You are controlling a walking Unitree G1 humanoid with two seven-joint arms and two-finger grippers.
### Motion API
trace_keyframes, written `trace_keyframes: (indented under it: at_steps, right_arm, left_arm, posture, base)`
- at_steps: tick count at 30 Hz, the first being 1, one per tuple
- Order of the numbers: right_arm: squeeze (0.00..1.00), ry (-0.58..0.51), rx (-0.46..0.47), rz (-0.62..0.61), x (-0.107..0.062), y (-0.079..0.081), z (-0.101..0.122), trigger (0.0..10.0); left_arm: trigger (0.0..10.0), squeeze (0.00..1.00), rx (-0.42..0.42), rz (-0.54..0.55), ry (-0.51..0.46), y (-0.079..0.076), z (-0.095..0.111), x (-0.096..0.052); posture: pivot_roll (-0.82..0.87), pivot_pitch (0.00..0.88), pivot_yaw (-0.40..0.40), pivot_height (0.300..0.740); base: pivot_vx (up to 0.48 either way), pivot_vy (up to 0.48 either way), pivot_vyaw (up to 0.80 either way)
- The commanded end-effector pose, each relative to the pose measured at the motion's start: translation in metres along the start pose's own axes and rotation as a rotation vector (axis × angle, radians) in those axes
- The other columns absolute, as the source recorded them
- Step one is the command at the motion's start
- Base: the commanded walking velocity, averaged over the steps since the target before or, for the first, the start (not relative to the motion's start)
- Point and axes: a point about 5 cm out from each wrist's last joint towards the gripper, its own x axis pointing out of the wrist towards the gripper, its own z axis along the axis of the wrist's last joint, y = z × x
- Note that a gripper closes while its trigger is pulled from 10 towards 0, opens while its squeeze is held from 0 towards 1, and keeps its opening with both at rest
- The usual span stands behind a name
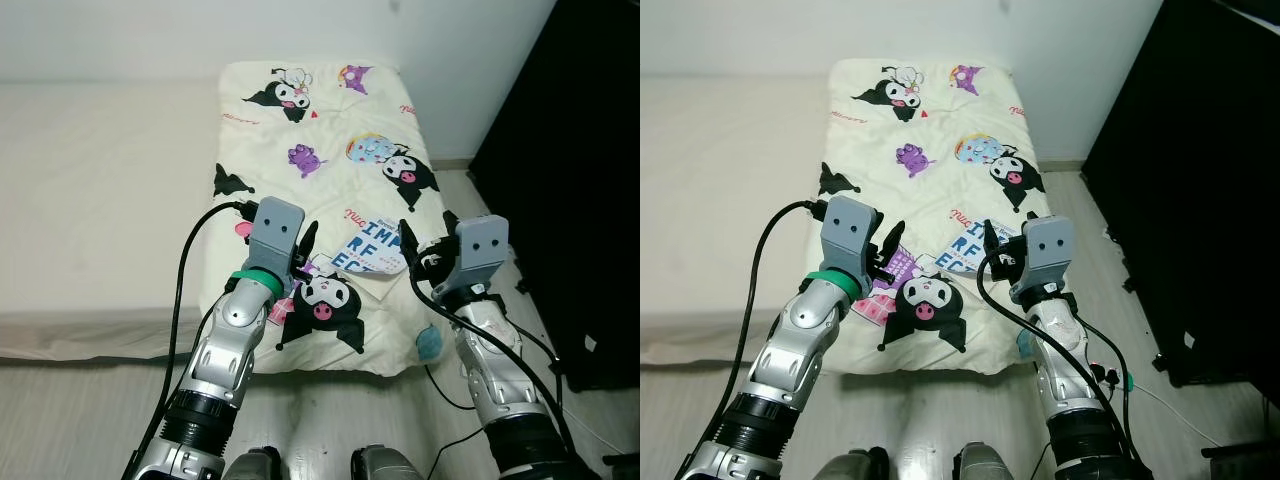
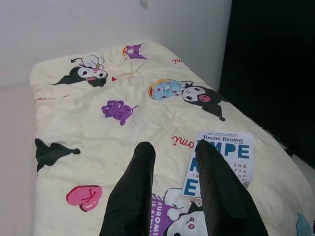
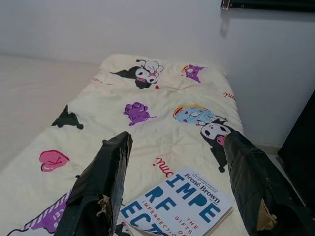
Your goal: Clean up the room
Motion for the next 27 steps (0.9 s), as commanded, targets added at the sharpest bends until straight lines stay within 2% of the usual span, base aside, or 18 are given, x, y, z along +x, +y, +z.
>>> trace_keyframes:
  at_steps: [1,14,27]
  right_arm:
    - [0.00,0.028,0.006,-0.018,-0.0029,-0.0025,-0.0061,10.0]
    - [0.00,0.032,0.024,-0.020,-0.0027,-0.0026,-0.0068,10.0]
    - [0.00,0.035,0.028,-0.018,-0.0024,-0.0031,-0.0071,10.0]
  left_arm:
    - [10.0,0.00,-0.001,0.001,0.041,-0.0008,-0.0102,-0.0029]
    - [10.0,0.00,0.003,0.002,0.049,-0.0005,-0.0125,-0.0041]
    - [10.0,0.00,0.004,0.002,0.052,-0.0006,-0.0135,-0.0049]
  posture:
    - [-0.05,0.050,0.055,0.720]
    - [-0.05,0.052,0.055,0.660]
    - [-0.05,0.049,0.052,0.625]
  base:
    - [0.000,0.000,0.00]
    - [0.000,0.000,0.00]
    - [0.000,0.000,0.00]
